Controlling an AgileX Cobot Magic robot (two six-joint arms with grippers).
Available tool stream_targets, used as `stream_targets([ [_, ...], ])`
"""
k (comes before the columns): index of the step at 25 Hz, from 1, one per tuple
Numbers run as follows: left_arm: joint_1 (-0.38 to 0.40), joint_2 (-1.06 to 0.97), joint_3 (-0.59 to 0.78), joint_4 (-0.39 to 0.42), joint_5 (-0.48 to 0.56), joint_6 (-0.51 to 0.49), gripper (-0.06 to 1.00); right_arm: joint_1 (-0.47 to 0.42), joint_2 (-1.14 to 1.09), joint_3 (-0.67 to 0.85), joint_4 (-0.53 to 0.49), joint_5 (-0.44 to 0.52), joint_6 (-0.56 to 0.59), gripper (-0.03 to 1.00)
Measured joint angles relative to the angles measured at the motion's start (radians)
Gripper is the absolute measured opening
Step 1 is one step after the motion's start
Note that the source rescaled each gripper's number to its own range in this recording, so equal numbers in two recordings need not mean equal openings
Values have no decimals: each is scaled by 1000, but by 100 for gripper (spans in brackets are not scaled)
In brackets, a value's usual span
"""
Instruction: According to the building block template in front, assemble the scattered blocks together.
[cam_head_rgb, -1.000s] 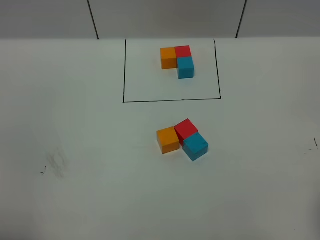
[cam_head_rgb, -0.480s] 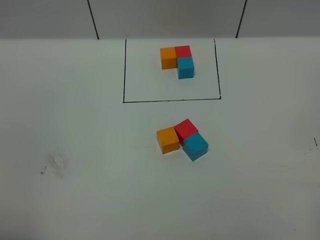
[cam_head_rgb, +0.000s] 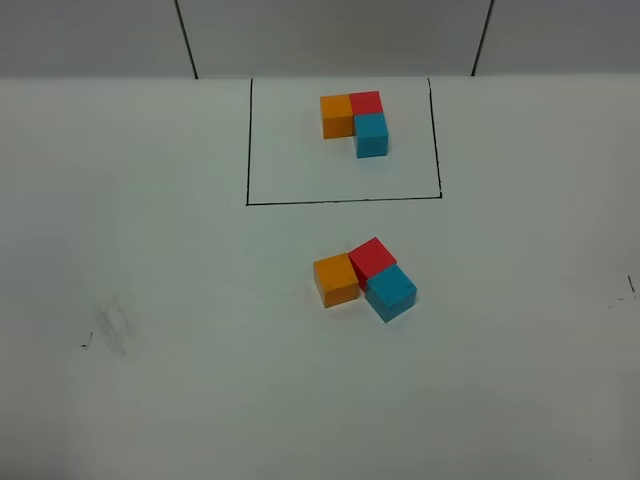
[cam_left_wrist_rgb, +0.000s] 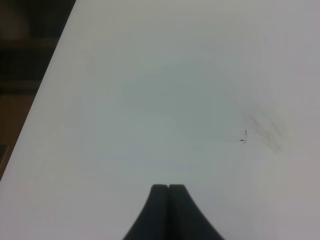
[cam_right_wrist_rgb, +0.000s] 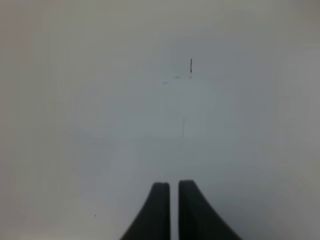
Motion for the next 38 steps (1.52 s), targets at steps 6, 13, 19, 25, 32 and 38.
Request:
stream_targets([
  [6, 0, 0, 0, 0, 0, 0, 0, 0, 0, 0, 0, 0, 0, 0],
  [13, 0, 0, 0, 0, 0, 0, 0, 0, -23, 0, 0, 1, 0, 0],
  [19, 0, 0, 0, 0, 0, 0, 0, 0, -167, 0, 0, 1, 0, 0],
  [25, 0, 0, 0, 0, 0, 0, 0, 0, -250, 0, -2, 1, 0, 0],
  [32, 0, 0, 0, 0, 0, 0, 0, -32, -250, 0, -8, 1, 0, 0],
  [38, 0, 0, 0, 0, 0, 0, 0, -82, -250, 0, -8, 1, 0, 0],
])
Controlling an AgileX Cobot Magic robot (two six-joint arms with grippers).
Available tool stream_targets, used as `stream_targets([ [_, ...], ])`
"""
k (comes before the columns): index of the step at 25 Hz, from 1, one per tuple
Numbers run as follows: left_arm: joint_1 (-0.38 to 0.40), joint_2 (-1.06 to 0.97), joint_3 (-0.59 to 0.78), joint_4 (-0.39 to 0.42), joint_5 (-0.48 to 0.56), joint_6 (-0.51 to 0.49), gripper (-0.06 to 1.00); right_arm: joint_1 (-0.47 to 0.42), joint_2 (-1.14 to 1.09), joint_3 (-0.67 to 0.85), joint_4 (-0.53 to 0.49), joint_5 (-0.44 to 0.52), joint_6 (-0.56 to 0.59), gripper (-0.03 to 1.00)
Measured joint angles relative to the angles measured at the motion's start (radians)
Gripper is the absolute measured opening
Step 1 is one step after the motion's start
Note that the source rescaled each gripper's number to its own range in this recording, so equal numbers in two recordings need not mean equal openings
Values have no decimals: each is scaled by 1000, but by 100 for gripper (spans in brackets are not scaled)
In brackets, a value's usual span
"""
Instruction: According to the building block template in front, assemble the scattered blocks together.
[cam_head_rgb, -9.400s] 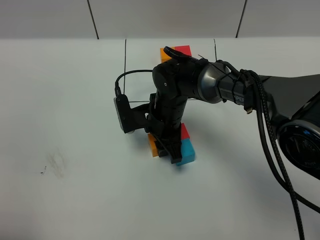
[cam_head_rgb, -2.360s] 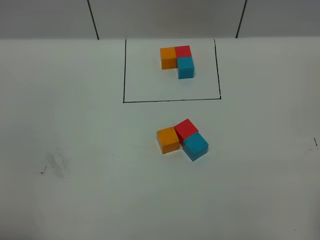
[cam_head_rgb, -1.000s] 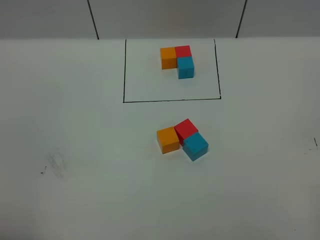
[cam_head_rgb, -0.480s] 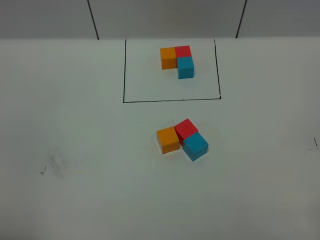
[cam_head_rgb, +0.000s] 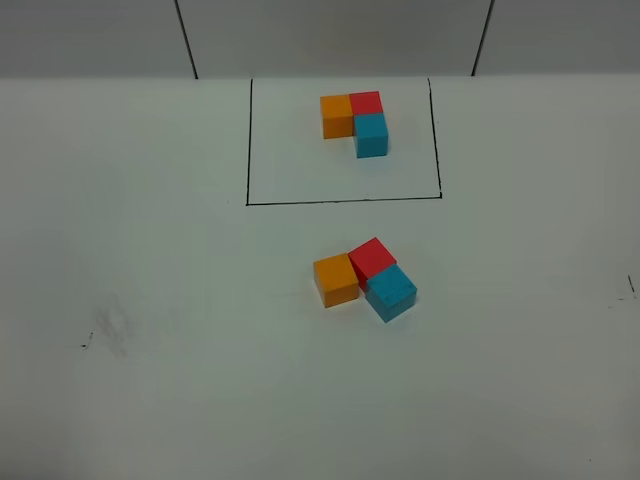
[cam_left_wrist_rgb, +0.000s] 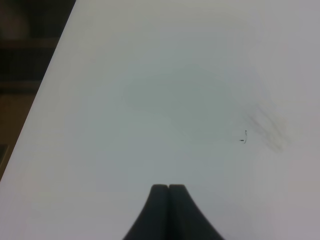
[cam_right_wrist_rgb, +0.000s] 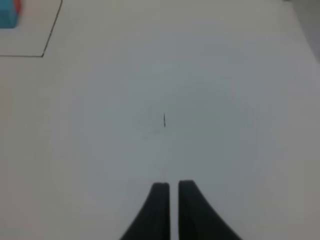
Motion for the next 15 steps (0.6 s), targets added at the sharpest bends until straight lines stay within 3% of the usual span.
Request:
stream_targets([
  [15, 0, 0, 0, 0, 0, 0, 0, -1, 0, 0, 0, 0, 0, 0],
])
